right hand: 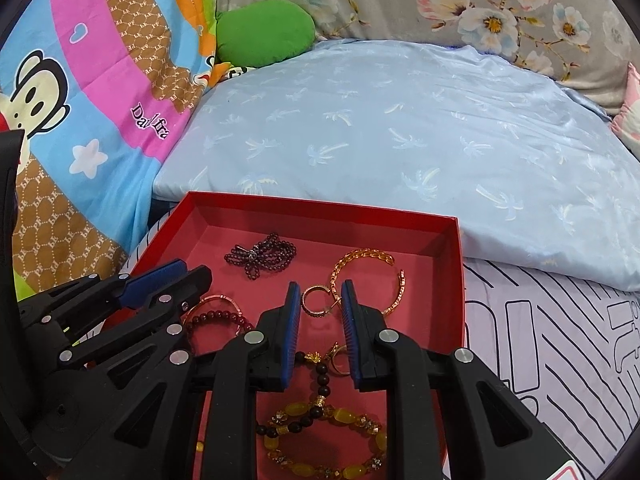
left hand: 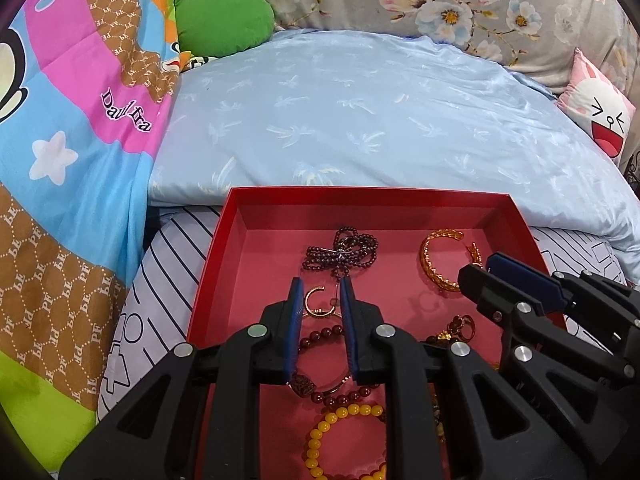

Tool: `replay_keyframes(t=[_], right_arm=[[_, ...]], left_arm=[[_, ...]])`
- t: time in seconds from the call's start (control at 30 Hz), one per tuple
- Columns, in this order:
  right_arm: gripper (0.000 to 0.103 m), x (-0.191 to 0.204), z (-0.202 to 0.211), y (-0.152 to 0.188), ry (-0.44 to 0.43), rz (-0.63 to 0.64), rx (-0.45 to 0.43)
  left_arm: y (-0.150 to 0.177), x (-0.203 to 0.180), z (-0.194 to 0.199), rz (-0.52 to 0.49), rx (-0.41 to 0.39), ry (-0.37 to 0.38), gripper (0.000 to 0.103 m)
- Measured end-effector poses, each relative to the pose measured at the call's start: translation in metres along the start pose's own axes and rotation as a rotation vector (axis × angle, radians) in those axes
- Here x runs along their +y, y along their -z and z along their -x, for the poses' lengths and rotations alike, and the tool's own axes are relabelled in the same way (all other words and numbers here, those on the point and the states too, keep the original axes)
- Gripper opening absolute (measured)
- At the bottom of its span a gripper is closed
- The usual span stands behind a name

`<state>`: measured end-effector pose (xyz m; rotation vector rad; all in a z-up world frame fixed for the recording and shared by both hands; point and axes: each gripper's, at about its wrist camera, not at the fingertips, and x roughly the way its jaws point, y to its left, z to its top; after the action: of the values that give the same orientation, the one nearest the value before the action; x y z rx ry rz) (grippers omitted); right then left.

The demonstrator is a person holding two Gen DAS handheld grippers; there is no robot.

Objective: Organize jewelry
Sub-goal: 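Lower both tools into the tray and open them to drop the hoops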

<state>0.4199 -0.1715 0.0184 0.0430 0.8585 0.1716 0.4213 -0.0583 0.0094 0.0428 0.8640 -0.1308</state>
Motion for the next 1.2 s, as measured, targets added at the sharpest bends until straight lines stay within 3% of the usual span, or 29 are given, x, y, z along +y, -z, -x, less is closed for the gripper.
replay_keyframes(t=[0.33, 0.53, 0.8, 0.9, 1.2], right_arm=[[0.021, 0.001, 0.000, 0.002, 0.022, 0.013, -0.019], [0.021, 0.000, 0.002, 0.004, 0.037, 0.015, -0.033], [0.022, 0.001, 0.002, 0.004, 0.041, 0.014, -0.030], [0.025, 0.001, 0.001, 0.004, 0.044, 0.011, -0.028], [0.033, 0.013, 0.031, 0.013, 0.079, 0.063, -0.075]], left_arm=[[0.002, 0.002, -0.005, 0.012, 0.011, -0.014, 0.020], [0.004, 0.001, -0.004, 0.014, 0.009, -0.022, 0.028], [0.005, 0.000, -0.004, 0.015, 0.012, -0.025, 0.029], [0.004, 0.001, -0.004, 0.017, 0.014, -0.028, 0.034], [0.013, 0.008, 0.023, 0.070, -0.029, -0.027, 0.035]])
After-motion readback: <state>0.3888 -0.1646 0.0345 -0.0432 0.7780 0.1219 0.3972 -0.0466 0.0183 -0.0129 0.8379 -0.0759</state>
